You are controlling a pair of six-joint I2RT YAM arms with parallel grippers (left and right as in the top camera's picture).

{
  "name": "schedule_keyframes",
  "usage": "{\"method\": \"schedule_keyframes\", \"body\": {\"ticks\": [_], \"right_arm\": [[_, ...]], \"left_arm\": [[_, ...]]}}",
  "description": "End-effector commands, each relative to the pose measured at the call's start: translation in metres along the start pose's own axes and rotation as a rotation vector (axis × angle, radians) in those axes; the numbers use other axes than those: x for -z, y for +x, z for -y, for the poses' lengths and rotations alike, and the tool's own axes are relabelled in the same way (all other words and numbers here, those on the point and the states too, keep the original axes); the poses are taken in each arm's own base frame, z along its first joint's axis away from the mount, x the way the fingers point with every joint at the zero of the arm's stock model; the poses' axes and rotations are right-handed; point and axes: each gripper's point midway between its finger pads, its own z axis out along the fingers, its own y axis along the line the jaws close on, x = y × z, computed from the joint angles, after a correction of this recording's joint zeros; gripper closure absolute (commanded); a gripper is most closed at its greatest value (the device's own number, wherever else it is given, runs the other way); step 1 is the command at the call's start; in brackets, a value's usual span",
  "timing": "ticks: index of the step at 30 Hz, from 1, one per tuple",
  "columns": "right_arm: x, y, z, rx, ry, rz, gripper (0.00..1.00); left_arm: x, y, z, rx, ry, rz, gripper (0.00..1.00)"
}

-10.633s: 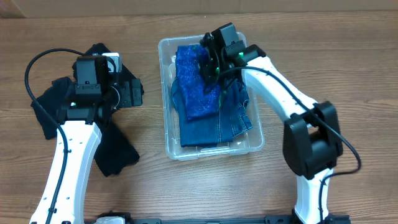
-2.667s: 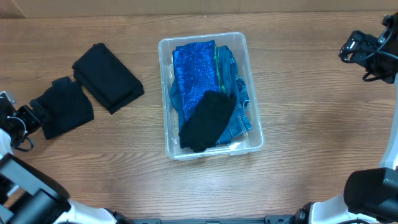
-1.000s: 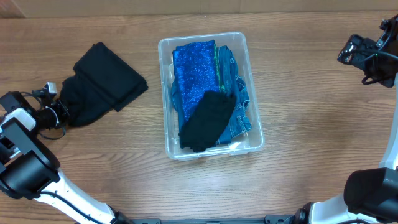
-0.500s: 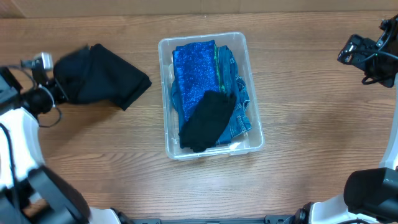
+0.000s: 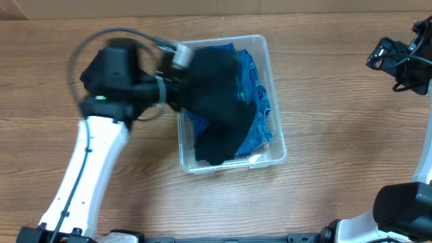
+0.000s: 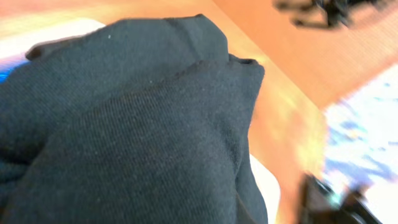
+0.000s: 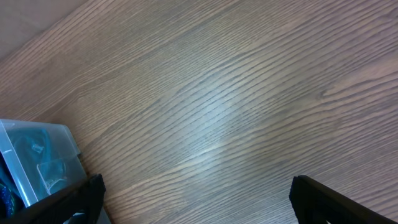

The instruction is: Pack container

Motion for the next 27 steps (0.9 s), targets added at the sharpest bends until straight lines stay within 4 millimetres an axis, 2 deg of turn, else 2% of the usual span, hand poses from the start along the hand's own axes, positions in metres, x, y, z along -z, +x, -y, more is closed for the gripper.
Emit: {"method": "schedule_keyframes", "body": {"ticks": [1, 6, 12, 15, 19, 22, 26, 27], "right_arm": [[0.003, -0.002, -0.001, -0.002, -0.007, 0.012, 0.0], [0.003, -0.002, -0.001, -0.002, -0.007, 0.013, 0.0], [0.003, -0.002, -0.001, -0.002, -0.007, 0.013, 0.0], [0.003, -0.002, -0.001, -0.002, -0.007, 0.013, 0.0], [0.003, -0.002, -0.001, -0.002, -0.007, 0.013, 0.0], [0.003, -0.002, -0.001, -0.002, -0.007, 0.013, 0.0], [0.003, -0.002, -0.001, -0.002, -0.007, 0.013, 0.0], [0.003, -0.002, -0.001, -0.002, -0.007, 0.014, 0.0]], "left_arm": [[-0.033, 0.02, 0.036, 0.007, 0.11, -0.108, 0.96], [-0.068, 0.063, 0.042, 0.101, 0.164, -0.273, 0.96], [-0.083, 0.104, 0.038, 0.267, 0.213, -0.423, 0.96], [-0.08, 0.117, 0.032, 0.329, 0.188, -0.475, 0.96], [-0.072, 0.126, 0.009, 0.33, 0.058, -0.505, 0.96], [-0.066, 0.132, -0.001, 0.352, 0.004, -0.529, 0.96], [-0.044, 0.155, -0.047, 0.33, -0.277, -0.621, 0.95], [-0.04, 0.156, -0.057, 0.313, -0.332, -0.626, 0.8]]}}
